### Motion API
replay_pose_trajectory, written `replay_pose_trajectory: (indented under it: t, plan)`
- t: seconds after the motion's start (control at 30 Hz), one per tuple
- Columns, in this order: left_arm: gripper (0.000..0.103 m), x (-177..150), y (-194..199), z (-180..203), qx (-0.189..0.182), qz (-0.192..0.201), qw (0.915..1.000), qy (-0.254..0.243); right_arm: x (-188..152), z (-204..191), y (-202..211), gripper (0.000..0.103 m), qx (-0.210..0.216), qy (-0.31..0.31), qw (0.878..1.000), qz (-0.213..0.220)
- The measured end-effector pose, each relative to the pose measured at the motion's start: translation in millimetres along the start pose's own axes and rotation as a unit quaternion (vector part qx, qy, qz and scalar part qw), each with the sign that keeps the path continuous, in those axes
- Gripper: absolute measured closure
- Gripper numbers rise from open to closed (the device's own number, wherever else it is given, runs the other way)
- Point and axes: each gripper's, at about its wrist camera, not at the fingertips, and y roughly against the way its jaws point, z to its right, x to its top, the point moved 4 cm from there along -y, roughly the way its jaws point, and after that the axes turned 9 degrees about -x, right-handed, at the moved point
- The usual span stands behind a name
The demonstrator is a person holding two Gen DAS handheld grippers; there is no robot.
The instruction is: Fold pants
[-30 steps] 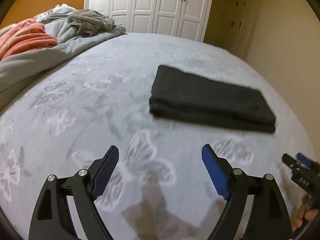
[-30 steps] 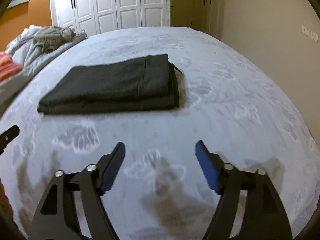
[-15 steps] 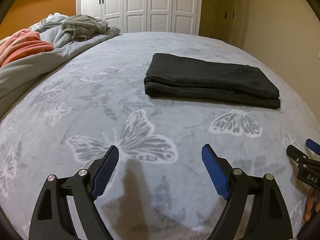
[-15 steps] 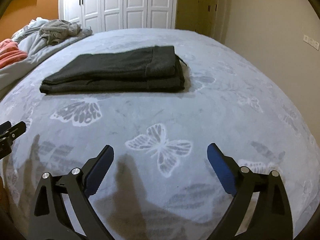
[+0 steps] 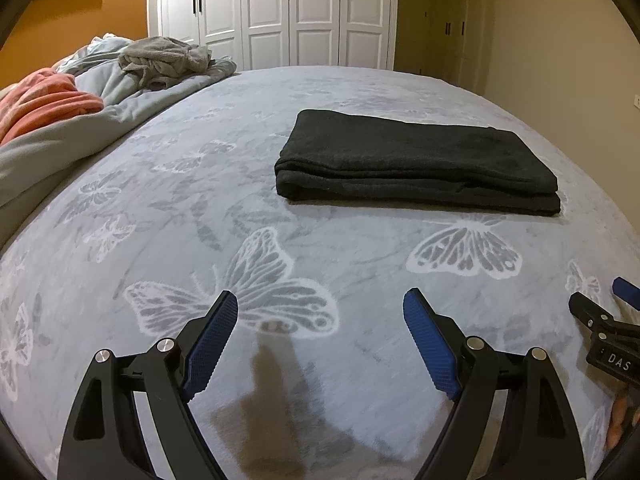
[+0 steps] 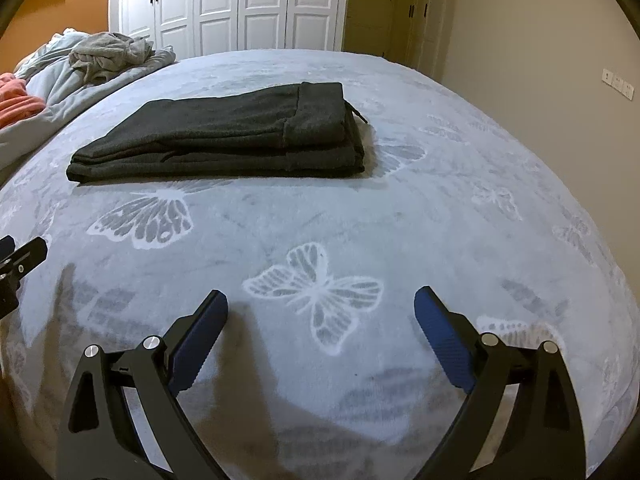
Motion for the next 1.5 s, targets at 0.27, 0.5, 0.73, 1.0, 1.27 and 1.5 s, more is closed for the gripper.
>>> replay_pose_trajectory:
  t: [0.27, 0.5, 0.73, 1.0, 1.27, 1.5]
  plan:
    - [0.021, 0.3, -0.6, 5.3, 0.009, -0.002, 0.9998, -0.017, 1.5, 1.1, -2.3, 0.011, 0.004, 0.000, 1.000, -0.004]
    - [0.021, 0.5, 0.1, 5.2, 0.009, -0.001, 0.9998, -0.019, 1.8, 0.9, -2.9, 0.011, 0.003, 0.000, 1.000, -0.004]
    - [0.021, 0.7, 0.0, 5.8, 0.007, -0.001, 0.9998, -0.019, 1.8, 0.4, -2.7, 0.011, 0.002, -0.001, 1.000, -0.003]
    - [0.021, 0.7, 0.4, 7.1, 0.008, 0.000, 0.9997, -0.025, 1.6, 0.0, -2.4, 0.011, 0.002, -0.001, 1.000, -0.003]
    - [0.021, 0.2, -0.1, 7.9, 0.014, -0.002, 0.9995, -0.027, 1.4, -0.2, -2.4, 0.011, 0.001, -0.001, 1.000, -0.003]
    - [0.018, 0.2, -0.5, 7.6, 0.014, -0.004, 0.9996, -0.026, 1.5, -0.5, -2.4, 0.011, 0.001, -0.001, 1.000, -0.003]
